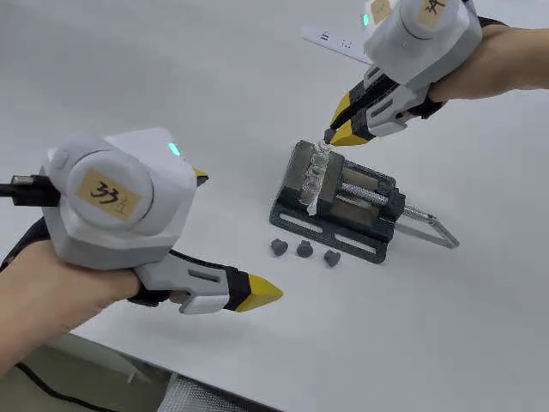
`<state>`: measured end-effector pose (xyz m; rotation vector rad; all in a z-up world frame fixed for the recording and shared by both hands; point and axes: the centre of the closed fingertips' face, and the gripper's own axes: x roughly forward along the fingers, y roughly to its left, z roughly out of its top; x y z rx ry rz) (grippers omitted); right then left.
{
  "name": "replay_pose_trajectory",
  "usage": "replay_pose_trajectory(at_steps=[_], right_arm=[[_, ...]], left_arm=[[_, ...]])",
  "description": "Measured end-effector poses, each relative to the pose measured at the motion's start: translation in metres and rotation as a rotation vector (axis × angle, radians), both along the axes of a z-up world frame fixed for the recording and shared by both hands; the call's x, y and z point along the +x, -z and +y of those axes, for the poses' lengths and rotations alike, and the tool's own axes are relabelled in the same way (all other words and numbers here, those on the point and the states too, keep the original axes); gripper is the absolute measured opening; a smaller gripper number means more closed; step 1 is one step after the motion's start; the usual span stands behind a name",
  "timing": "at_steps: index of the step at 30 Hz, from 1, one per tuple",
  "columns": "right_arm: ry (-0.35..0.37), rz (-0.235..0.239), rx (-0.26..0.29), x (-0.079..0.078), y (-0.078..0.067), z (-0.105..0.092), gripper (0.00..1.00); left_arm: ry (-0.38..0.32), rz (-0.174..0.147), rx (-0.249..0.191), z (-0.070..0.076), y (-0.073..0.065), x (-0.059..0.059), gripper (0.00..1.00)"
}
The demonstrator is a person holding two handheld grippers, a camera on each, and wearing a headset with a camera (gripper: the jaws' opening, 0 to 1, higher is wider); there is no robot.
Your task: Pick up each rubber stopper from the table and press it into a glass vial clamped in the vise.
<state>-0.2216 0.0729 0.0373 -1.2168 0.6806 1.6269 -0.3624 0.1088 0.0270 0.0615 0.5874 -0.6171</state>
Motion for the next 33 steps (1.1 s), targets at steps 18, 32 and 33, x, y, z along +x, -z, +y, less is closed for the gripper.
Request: replay_pose_trajectory(at_steps=[18,32,33], right_arm=[[-0.021,-0.011,-0.035,0.0034,0.0079,-0.0016,0.07],[0.165,0.013,-0.066,0.0046,0.0088,0.0007,0.06],[0.175,0.014,-0.065,0.0041,0.0085,0.0003,0.06]], left_arm=[[-0.007,0.015,-0.003,0.0031,0.0056,-0.003,0.92],[-0.003,0.015,-0.011,-0.0004,0.0052,-0.0027,0.92],[-0.003,0.015,-0.012,-0.0005,0.0051,-0.0026,0.92]])
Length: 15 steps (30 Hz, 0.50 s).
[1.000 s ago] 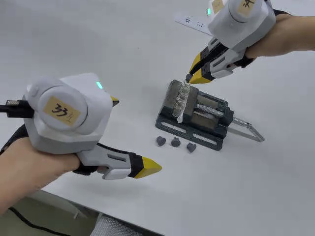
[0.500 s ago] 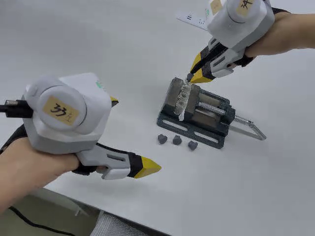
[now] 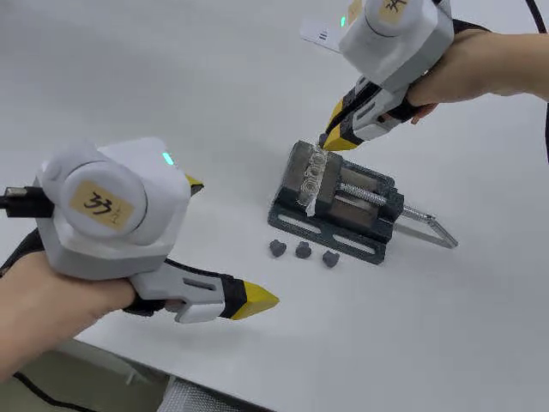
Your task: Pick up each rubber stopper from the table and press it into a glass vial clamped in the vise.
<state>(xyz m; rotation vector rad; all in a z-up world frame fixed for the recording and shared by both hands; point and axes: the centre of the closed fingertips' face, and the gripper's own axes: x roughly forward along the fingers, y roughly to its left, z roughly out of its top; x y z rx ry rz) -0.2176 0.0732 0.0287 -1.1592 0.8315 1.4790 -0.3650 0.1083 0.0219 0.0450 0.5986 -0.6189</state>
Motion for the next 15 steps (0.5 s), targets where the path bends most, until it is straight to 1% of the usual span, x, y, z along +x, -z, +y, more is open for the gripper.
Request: replay_pose_trajectory(at_steps=[2,5,8,11,15], right_arm=[[0.017,0.0,0.0,-0.0015,-0.0005,-0.0005,0.06],[0.071,0.009,-0.007,-0.0027,-0.0008,-0.0007,0.06],[0.094,0.006,-0.014,-0.0045,-0.0009,-0.0014,0.06],[0.083,-0.004,-0.012,-0.0059,-0.0013,-0.0025,0.06],[0.083,0.007,0.002,-0.0046,-0.0019,-0.0029,0.07]], left_arm=[[0.001,-0.001,0.0,-0.0008,-0.0003,0.0,0.92],[0.002,0.001,0.0,-0.0011,0.0001,-0.0004,0.92],[0.004,0.002,0.0,-0.0013,0.0004,-0.0005,0.92],[0.005,0.002,0.0,-0.002,0.0002,-0.0005,0.92],[0.004,0.002,0.001,-0.0018,0.0003,-0.0011,0.92]])
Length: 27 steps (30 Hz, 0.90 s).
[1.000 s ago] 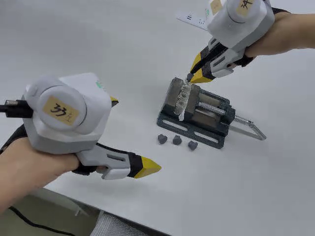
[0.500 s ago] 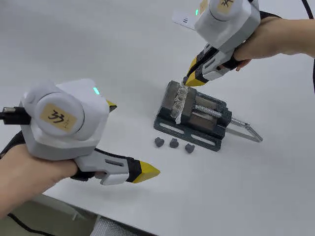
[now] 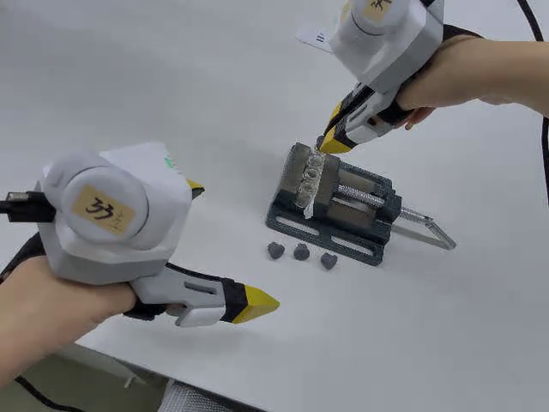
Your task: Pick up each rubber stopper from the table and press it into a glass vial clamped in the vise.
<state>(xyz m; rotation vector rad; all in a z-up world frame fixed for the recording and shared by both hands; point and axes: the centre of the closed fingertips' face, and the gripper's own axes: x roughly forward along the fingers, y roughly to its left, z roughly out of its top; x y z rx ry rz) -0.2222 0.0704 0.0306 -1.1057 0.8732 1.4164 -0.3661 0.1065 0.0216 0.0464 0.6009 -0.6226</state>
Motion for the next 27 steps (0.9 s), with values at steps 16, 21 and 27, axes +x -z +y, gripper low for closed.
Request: replay_pose_trajectory(at_steps=[16,21,27], right_arm=[[-0.071,-0.028,0.0,0.003,0.003,0.001,0.26],[-0.037,0.02,0.034,0.003,-0.01,0.003,0.15],[-0.048,0.056,0.01,0.004,-0.009,-0.001,0.05]], left_arm=[[-0.01,0.01,-0.001,0.003,0.003,-0.002,0.92],[-0.01,0.004,-0.001,0.003,0.001,0.0,0.91],[-0.019,-0.003,0.0,0.006,-0.001,0.002,0.91]])
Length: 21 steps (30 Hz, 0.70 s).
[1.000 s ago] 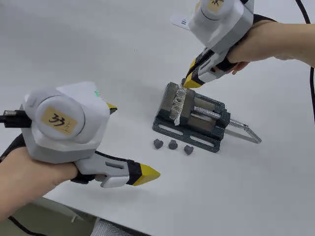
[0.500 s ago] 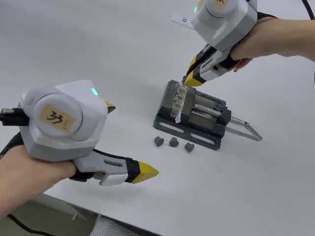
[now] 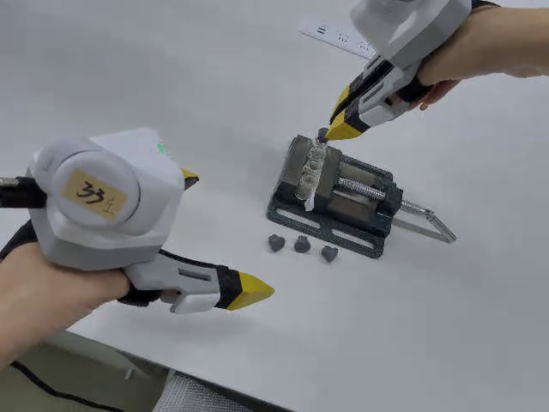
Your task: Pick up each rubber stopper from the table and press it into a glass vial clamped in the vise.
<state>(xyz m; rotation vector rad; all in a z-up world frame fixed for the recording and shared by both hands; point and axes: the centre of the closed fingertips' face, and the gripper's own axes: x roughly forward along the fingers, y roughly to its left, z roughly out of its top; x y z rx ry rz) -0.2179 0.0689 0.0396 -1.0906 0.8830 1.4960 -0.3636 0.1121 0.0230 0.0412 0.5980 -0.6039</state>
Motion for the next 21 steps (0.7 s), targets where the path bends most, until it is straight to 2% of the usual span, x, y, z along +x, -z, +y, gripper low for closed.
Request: replay_pose_trajectory(at_steps=[3,5,7,11,17,21], right_arm=[[-0.005,0.004,0.003,-0.003,-0.002,-0.001,0.06],[-0.005,0.01,0.003,0.005,0.0,0.003,0.05],[-0.006,0.014,0.003,0.004,0.0,0.004,0.02],[-0.017,0.019,-0.003,-0.002,0.0,0.003,0.02],[-0.019,0.021,-0.005,-0.002,0.002,0.004,0.02],[-0.023,0.021,-0.008,-0.01,0.001,0.002,0.02]], left_arm=[[0.001,0.003,-0.001,0.001,0.002,-0.001,0.91],[0.001,0.006,-0.002,0.0,0.003,-0.002,0.91],[-0.001,0.011,-0.004,0.0,0.004,-0.003,0.91],[0.0,0.015,-0.007,-0.001,0.007,-0.004,0.91],[-0.001,0.02,-0.01,-0.001,0.008,-0.004,0.91],[0.0,0.024,-0.011,-0.001,0.009,-0.004,0.91]])
